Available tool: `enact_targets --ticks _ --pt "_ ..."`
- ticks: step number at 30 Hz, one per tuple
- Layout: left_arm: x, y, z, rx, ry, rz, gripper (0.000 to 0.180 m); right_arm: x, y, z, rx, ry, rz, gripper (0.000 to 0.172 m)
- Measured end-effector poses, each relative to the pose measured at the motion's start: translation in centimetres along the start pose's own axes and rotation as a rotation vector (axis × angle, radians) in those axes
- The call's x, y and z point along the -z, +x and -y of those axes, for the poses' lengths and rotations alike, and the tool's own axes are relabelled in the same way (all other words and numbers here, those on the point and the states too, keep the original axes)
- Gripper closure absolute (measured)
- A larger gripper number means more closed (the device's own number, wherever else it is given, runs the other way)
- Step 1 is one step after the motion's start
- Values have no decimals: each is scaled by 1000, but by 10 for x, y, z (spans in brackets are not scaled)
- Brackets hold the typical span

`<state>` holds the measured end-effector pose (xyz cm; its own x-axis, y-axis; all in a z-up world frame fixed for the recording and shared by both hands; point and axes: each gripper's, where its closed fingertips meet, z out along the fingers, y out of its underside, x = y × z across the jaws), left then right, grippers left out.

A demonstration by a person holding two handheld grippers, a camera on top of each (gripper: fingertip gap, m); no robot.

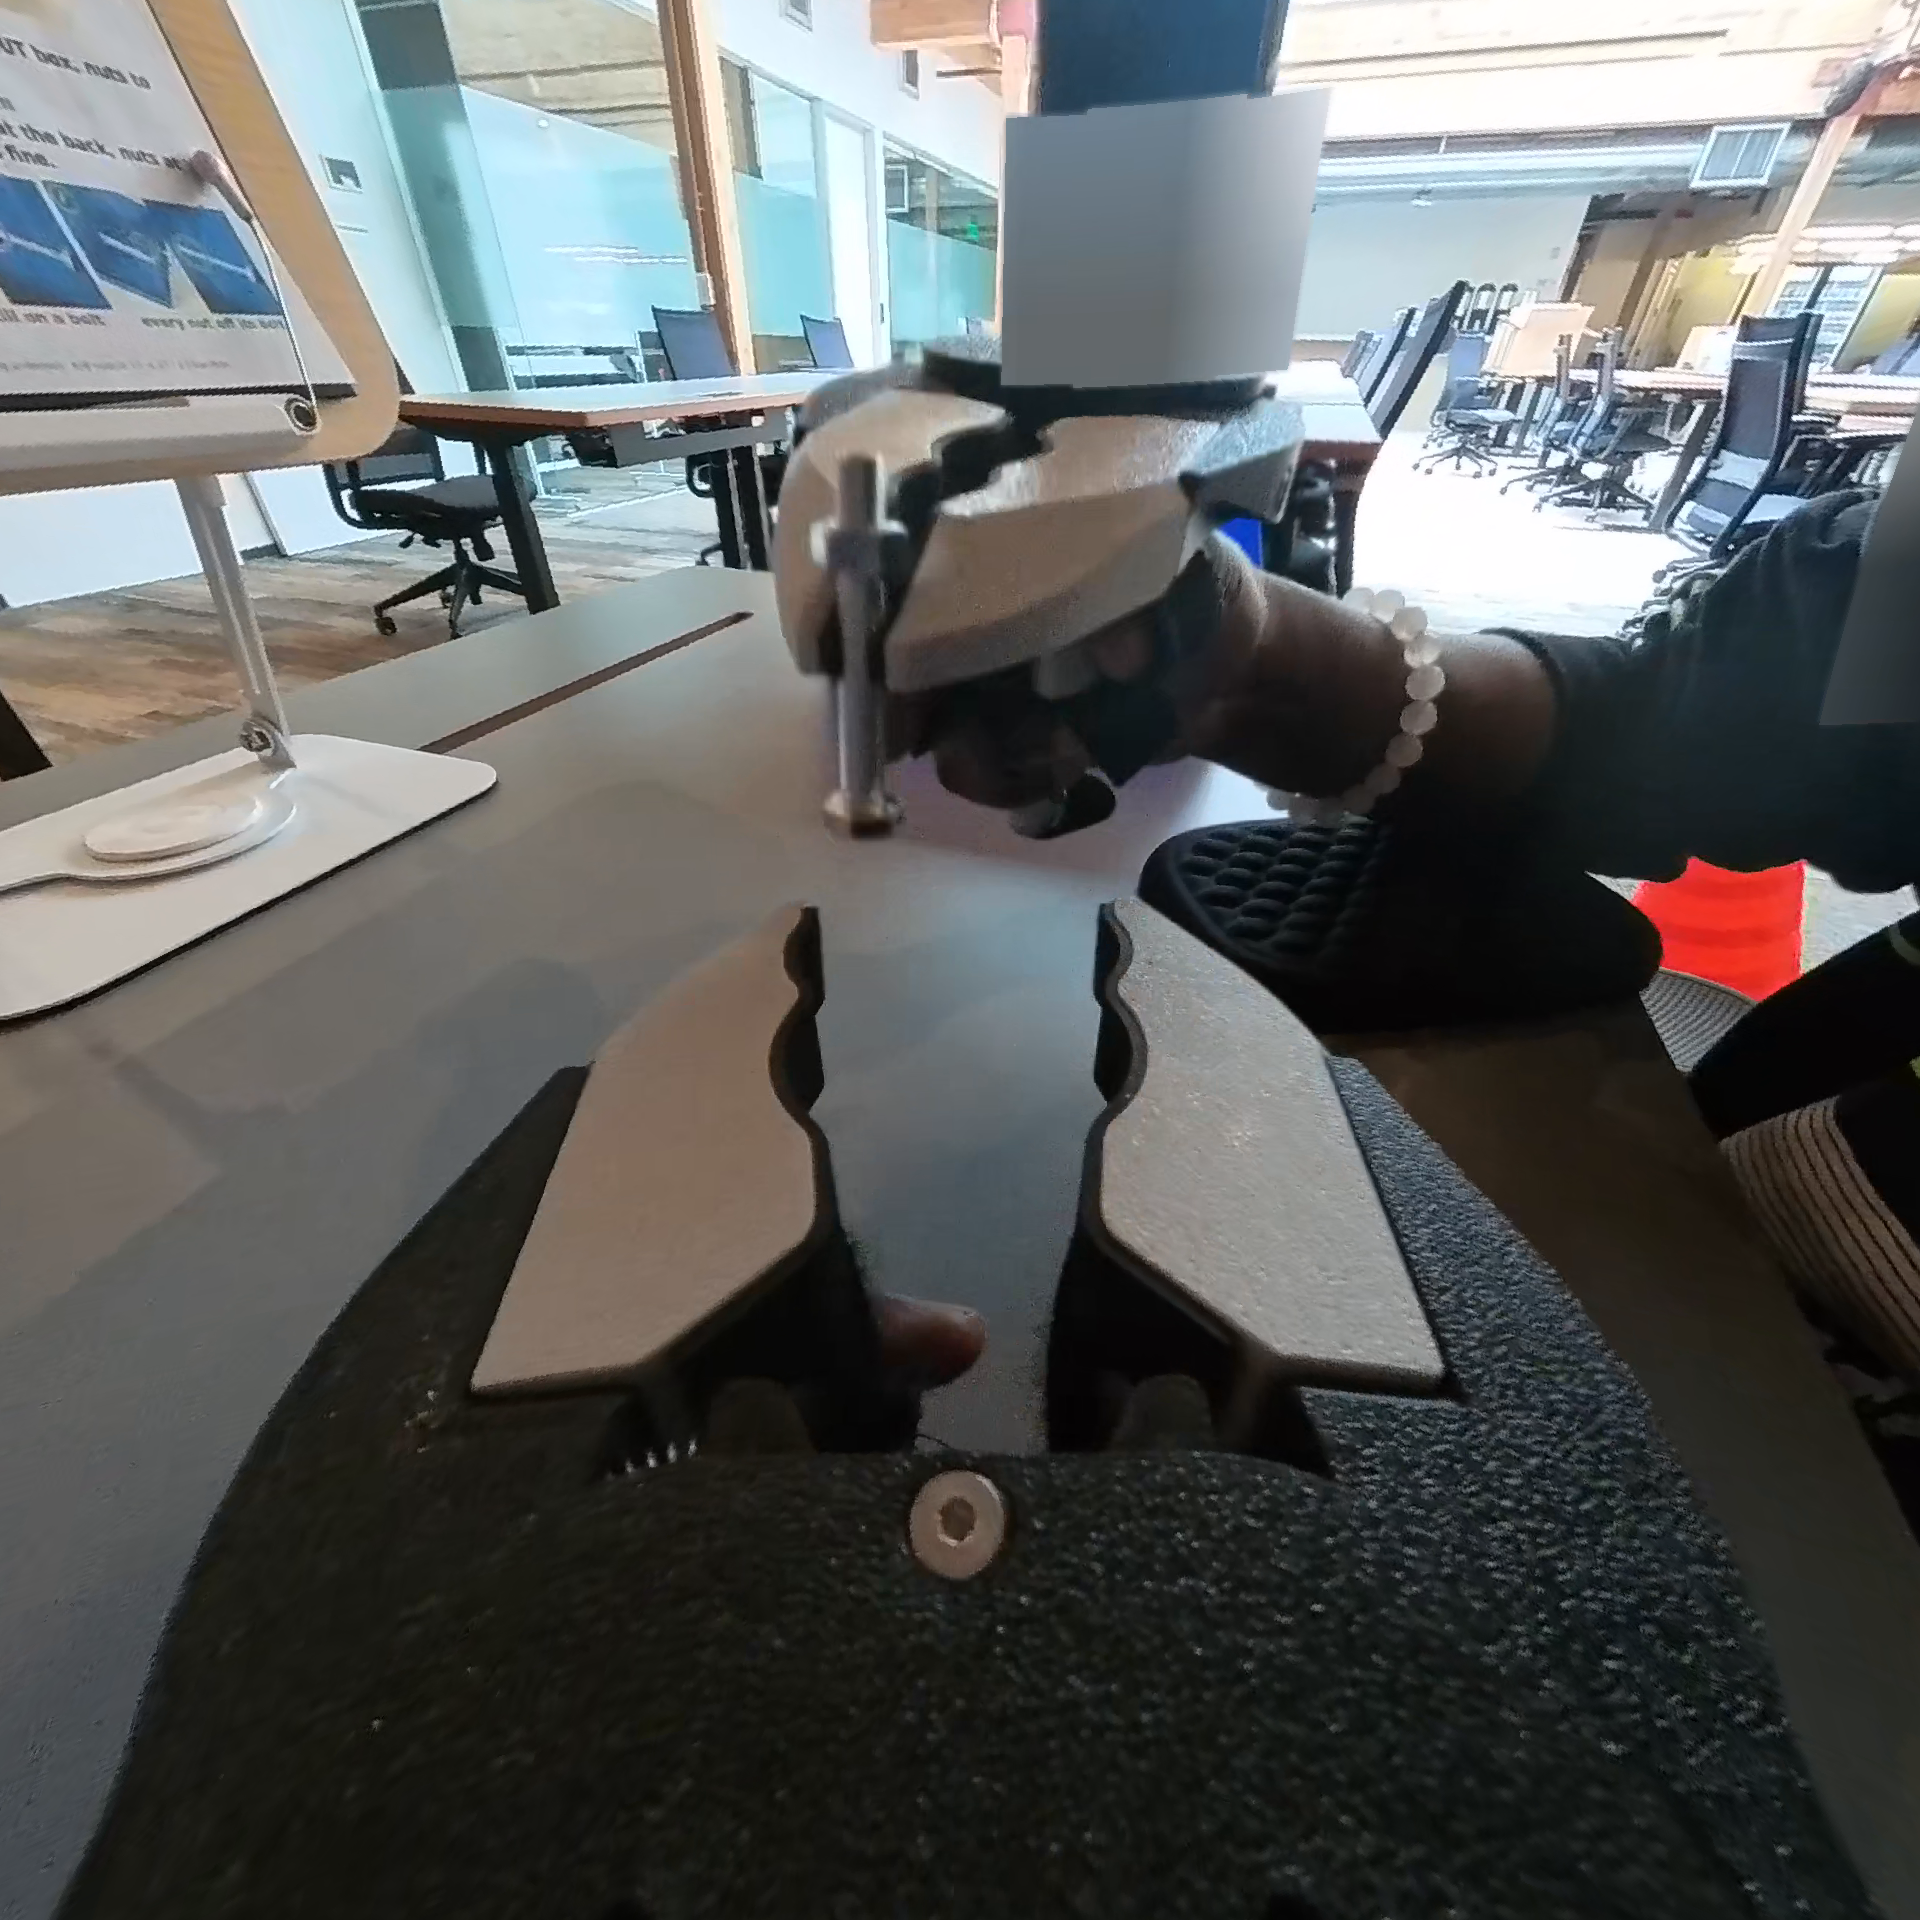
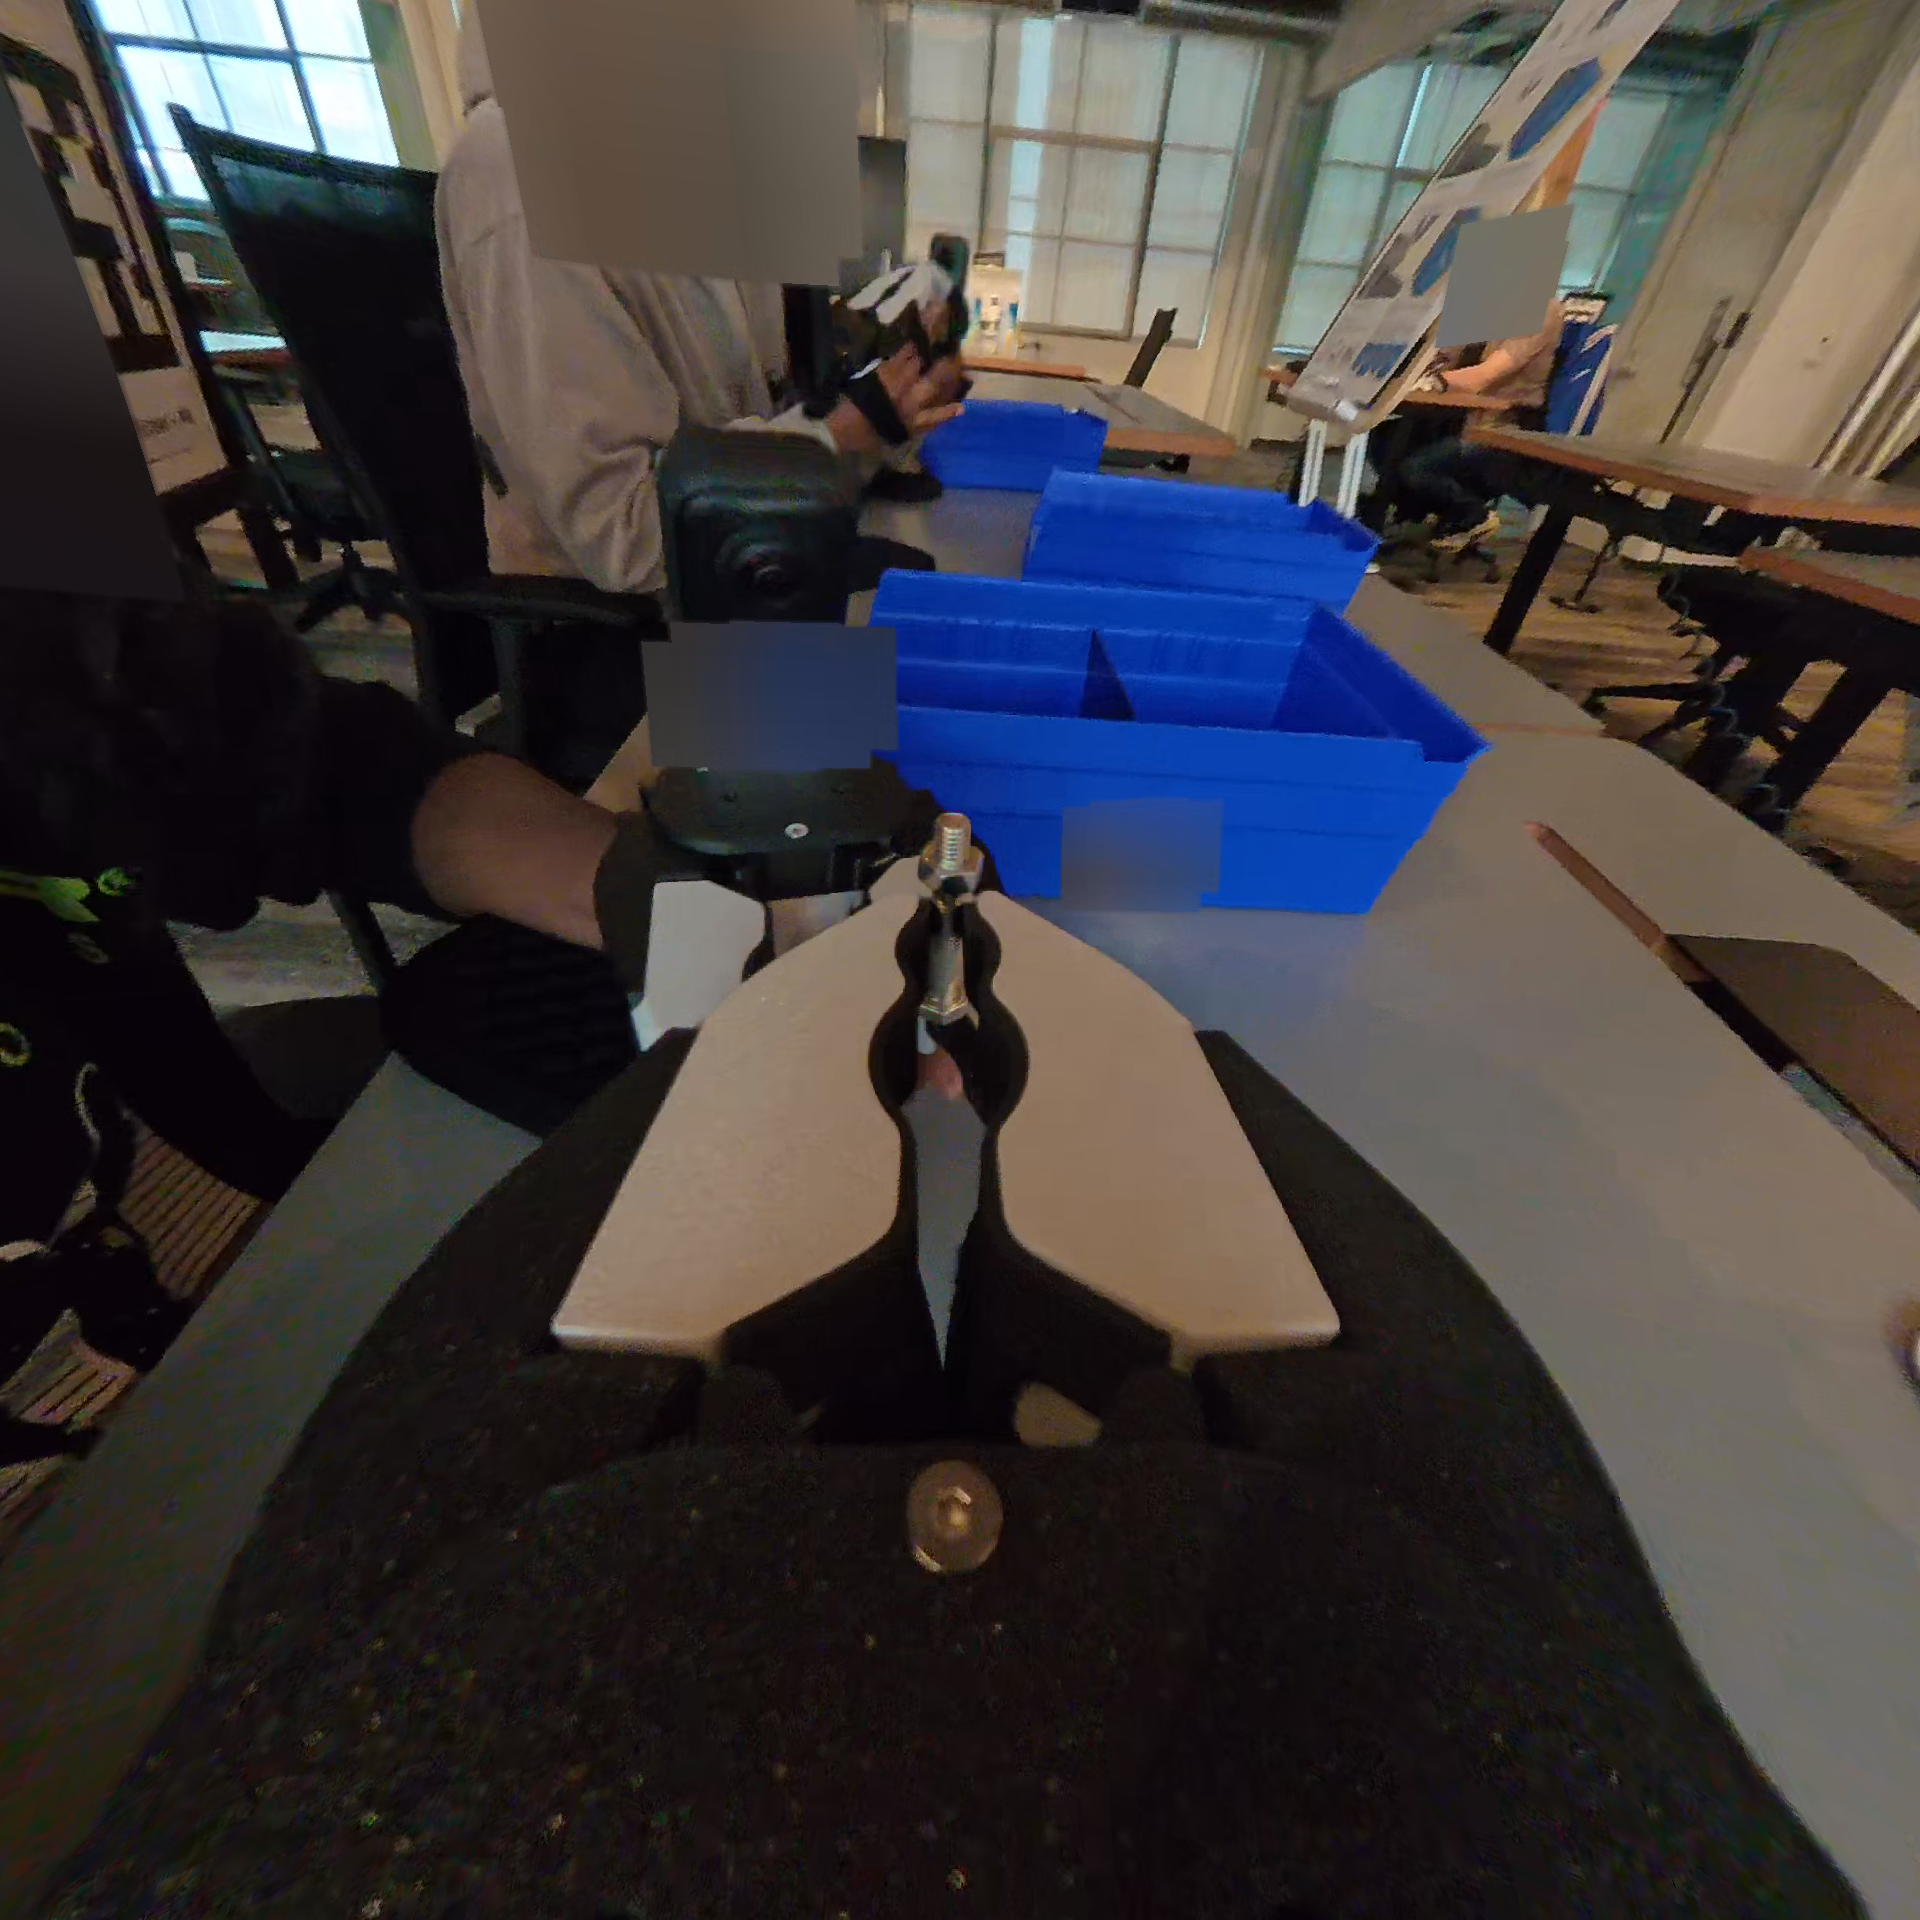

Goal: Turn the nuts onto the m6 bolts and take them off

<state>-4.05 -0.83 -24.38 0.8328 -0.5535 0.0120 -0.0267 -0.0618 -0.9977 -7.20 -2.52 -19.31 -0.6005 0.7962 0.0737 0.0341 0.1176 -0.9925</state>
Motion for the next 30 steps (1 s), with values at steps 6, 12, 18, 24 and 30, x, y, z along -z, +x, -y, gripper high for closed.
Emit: enact_targets --ticks 6,12,18,24,30 --pt "1 -3 2 15 19 11 118 26 16 27 61 15 -105 167" --pt "0 -2 0 -1 6 16 111 132 46 70 191 -131 -435 167" --pt "-2 0 -1 -18 -10 6 115 334 88 41 30 -670 -916 167" --pt "-1 2 0 -32 -3 -1 118 462 92 -66 -555 -1004 -1013 167" --pt "0 22 -1 -76 4 -144 119 502 116 -163 -1006 -1041 -964 166"
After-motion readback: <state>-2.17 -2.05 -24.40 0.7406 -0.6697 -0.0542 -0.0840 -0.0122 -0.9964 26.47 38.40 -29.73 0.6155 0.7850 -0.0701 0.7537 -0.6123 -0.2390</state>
